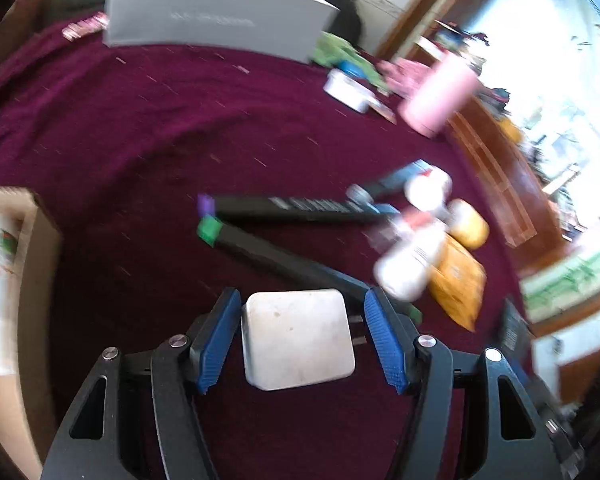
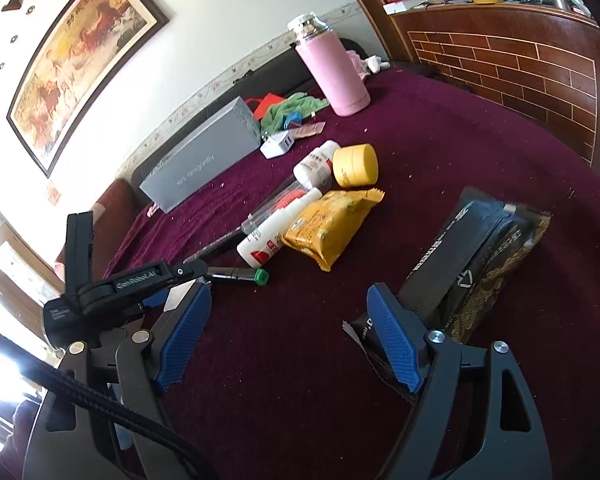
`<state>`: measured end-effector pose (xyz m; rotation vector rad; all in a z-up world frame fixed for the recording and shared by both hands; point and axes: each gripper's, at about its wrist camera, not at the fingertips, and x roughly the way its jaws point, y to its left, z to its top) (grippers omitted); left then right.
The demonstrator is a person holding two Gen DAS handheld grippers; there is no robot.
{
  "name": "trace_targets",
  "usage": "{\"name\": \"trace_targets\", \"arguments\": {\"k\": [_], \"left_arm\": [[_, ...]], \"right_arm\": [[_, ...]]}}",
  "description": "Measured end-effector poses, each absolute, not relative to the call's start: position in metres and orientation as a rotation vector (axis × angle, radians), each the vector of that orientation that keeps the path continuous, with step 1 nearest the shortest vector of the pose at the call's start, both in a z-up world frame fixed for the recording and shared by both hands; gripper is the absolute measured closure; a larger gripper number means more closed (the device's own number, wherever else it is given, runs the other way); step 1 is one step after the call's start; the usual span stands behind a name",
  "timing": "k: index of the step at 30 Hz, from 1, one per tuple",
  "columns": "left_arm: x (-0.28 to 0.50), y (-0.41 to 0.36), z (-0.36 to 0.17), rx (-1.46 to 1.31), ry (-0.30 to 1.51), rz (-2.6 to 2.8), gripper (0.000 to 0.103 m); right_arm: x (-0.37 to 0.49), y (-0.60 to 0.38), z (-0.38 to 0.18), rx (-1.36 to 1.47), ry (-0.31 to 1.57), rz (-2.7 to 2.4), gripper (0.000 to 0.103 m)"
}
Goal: Organize objects
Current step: 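Move both tools back toward the white charger and black packet, then grasp the white charger with the left tool while the right tool grasps the black packet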
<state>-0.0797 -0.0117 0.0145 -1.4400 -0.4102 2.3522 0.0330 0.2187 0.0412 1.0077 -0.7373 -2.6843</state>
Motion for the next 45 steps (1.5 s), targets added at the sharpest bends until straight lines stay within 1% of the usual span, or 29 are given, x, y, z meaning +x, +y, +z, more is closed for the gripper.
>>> {"name": "trace_targets", "arguments": {"k": [2,6,11,13,15,19,20,21,22,23,25,27,38,40,42,44,45], "left_arm": [[-0.068,-0.002,0.015,-1.423,-0.394,2.23,0.046],[-0.039,0.021,0.014,-1.433,-0.257,2.09,0.046],[-0.024,0.036,0.016,-1.395,-0.023,2.215,0.046],[-0.027,0.04,0.017,-1.382,0.001,2.246,0.045],[-0.026,0.052,0.016,-1.356,0.094,2.301,0.045],[-0.027,0.076,0.008,-1.301,0.274,2.382,0.044],[-0.026,0.081,0.006,-1.286,0.324,2.401,0.042],[-0.026,0.082,0.006,-1.272,0.321,2.407,0.039],[-0.025,0.082,0.005,-1.272,0.305,2.407,0.03],[-0.025,0.083,0.004,-1.267,0.292,2.398,0.026],[-0.023,0.089,0.0,-1.253,0.329,2.376,0.006],[-0.022,0.093,-0.001,-1.27,0.356,2.342,0.003],[-0.017,0.092,-0.001,-1.265,0.341,2.381,0.002],[-0.018,0.091,-0.001,-1.265,0.33,2.392,0.005],[-0.019,0.089,0.0,-1.266,0.317,2.402,0.008],[-0.018,0.089,0.001,-1.273,0.306,2.407,0.012],[-0.017,0.089,0.002,-1.273,0.304,2.409,0.017]], "right_arm": [[0.033,0.218,0.04,1.017,-0.731,-2.682,0.022],[0.033,0.219,0.039,1.024,-0.738,-2.676,0.022],[0.042,0.233,0.042,0.977,-0.817,-2.72,0.022],[0.045,0.243,0.04,0.963,-0.883,-2.736,0.022],[0.044,0.25,0.038,0.967,-0.935,-2.728,0.022],[0.043,0.253,0.037,0.976,-0.951,-2.727,0.022],[0.043,0.253,0.037,0.977,-0.944,-2.729,0.022],[0.043,0.253,0.038,0.975,-0.944,-2.726,0.022],[0.043,0.254,0.038,0.97,-0.947,-2.724,0.022],[0.044,0.255,0.038,0.965,-0.951,-2.725,0.022],[0.045,0.257,0.038,0.959,-0.959,-2.721,0.022],[0.043,0.256,0.038,0.962,-0.962,-2.717,0.022],[0.047,0.259,0.041,0.915,-0.987,-2.719,0.022],[0.057,0.268,0.047,0.867,-1.031,-2.732,0.022],[0.064,0.279,0.056,0.861,-1.036,-2.746,0.021],[0.062,0.29,0.067,0.936,-0.985,-2.748,0.02],[0.058,0.295,0.07,0.992,-0.951,-2.749,0.02]]}}
